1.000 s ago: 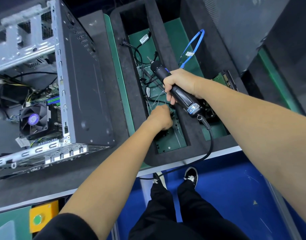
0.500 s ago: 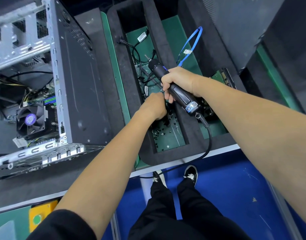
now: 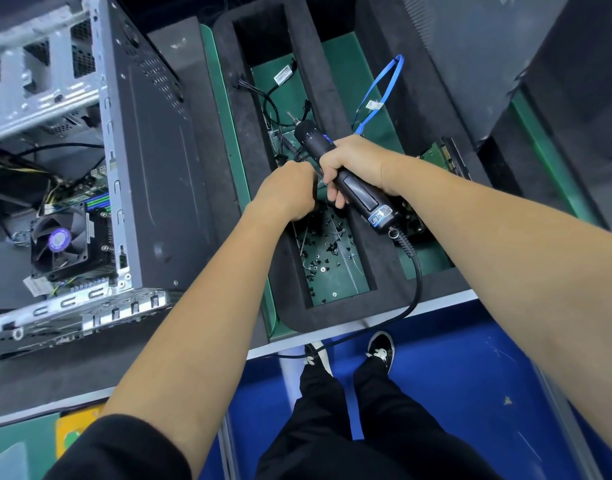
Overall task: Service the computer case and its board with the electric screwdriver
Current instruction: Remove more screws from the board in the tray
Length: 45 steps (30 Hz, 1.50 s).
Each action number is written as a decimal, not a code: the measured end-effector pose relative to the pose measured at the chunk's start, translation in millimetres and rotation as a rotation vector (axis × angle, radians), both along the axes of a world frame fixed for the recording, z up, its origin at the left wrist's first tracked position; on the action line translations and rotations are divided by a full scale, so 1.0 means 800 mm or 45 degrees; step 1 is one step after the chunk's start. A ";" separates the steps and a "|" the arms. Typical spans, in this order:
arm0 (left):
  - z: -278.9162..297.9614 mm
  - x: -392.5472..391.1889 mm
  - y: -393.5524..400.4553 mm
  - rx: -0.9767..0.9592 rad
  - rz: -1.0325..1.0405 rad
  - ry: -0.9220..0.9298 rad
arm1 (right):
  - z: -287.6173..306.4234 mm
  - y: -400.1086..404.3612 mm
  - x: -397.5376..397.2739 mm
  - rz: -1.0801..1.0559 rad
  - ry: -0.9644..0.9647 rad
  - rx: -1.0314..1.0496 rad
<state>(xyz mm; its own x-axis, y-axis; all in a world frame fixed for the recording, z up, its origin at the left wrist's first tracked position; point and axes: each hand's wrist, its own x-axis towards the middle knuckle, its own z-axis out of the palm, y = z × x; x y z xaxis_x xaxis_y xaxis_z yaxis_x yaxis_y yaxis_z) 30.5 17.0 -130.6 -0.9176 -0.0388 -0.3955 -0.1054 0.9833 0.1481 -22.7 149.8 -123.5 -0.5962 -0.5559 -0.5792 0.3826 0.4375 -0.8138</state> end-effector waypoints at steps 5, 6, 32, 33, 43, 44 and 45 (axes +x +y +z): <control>0.002 0.001 -0.009 0.081 -0.020 -0.041 | 0.000 -0.002 0.002 0.009 0.020 0.010; 0.003 0.001 -0.012 0.088 -0.060 -0.070 | 0.000 -0.003 0.003 0.009 0.022 0.010; -0.040 0.043 0.043 -0.517 -0.631 -0.333 | -0.009 -0.003 -0.002 0.023 0.009 -0.003; -0.041 0.044 0.043 -0.524 -0.641 -0.315 | -0.009 -0.003 -0.002 0.023 0.008 -0.004; -0.034 0.044 0.039 -0.461 -0.612 -0.336 | -0.006 -0.001 0.000 0.018 0.009 -0.019; -0.033 0.042 0.038 -0.414 -0.565 -0.315 | -0.006 -0.001 0.000 0.015 0.009 -0.022; -0.032 0.040 0.037 -0.349 -0.502 -0.289 | -0.005 -0.001 0.000 0.012 0.012 -0.020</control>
<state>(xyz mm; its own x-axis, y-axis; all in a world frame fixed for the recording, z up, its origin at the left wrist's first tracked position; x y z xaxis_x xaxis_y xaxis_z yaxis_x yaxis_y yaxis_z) 62.4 46.5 -156.1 -0.7760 0.1624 -0.6095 0.2810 0.9541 -0.1035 -22.9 149.2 -127.9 -0.5963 -0.5703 -0.5649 0.3711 0.4282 -0.8240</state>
